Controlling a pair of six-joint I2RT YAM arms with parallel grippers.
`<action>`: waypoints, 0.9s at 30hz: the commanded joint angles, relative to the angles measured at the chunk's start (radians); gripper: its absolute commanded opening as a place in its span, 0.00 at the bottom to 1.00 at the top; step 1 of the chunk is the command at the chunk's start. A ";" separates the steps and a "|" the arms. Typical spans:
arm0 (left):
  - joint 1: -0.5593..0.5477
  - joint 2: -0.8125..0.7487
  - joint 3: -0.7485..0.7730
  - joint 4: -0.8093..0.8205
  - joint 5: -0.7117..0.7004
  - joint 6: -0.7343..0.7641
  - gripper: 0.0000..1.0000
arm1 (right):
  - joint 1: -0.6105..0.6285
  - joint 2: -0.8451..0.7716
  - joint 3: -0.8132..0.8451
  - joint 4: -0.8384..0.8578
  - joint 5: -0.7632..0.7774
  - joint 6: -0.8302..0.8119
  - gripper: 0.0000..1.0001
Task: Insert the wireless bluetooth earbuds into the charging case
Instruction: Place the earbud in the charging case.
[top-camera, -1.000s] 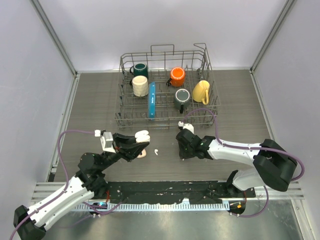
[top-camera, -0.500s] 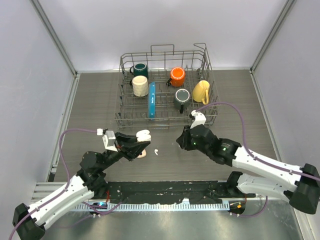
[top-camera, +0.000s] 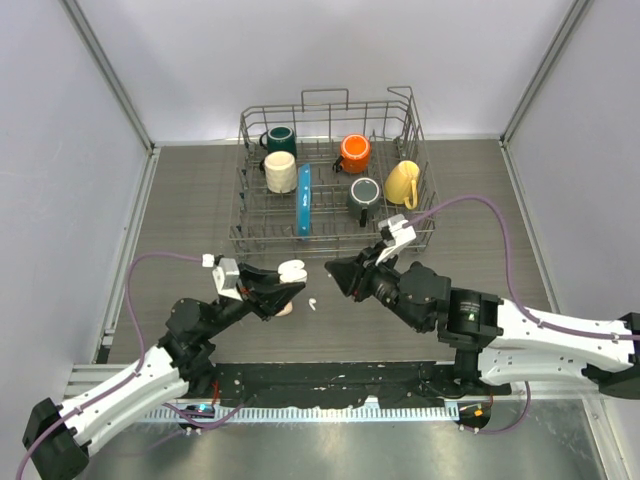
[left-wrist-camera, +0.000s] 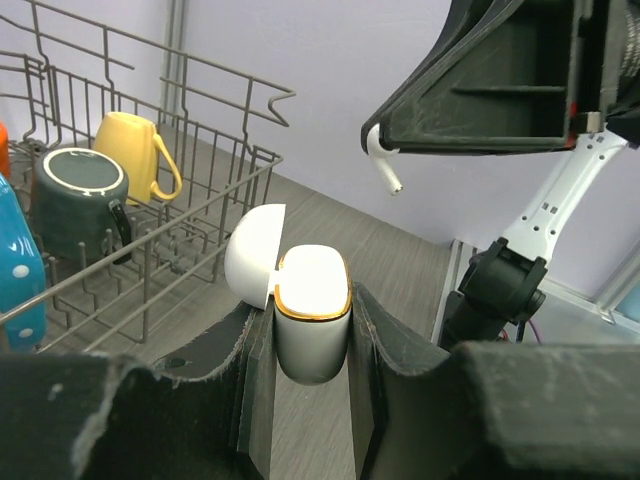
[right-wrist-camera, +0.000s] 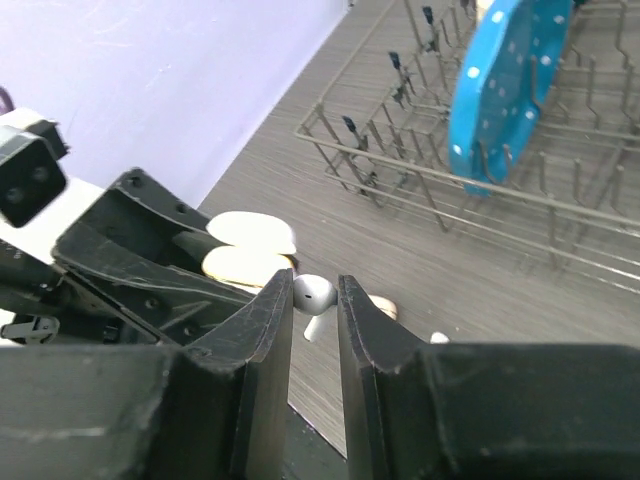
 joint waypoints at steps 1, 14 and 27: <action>0.001 0.010 0.017 0.070 0.048 0.011 0.00 | 0.068 0.068 0.052 0.180 0.096 -0.131 0.01; 0.001 0.027 0.048 0.050 0.105 0.073 0.00 | 0.104 0.113 0.053 0.276 0.055 -0.212 0.01; 0.001 0.025 0.070 0.053 0.105 0.062 0.00 | 0.121 0.176 0.064 0.265 0.042 -0.232 0.01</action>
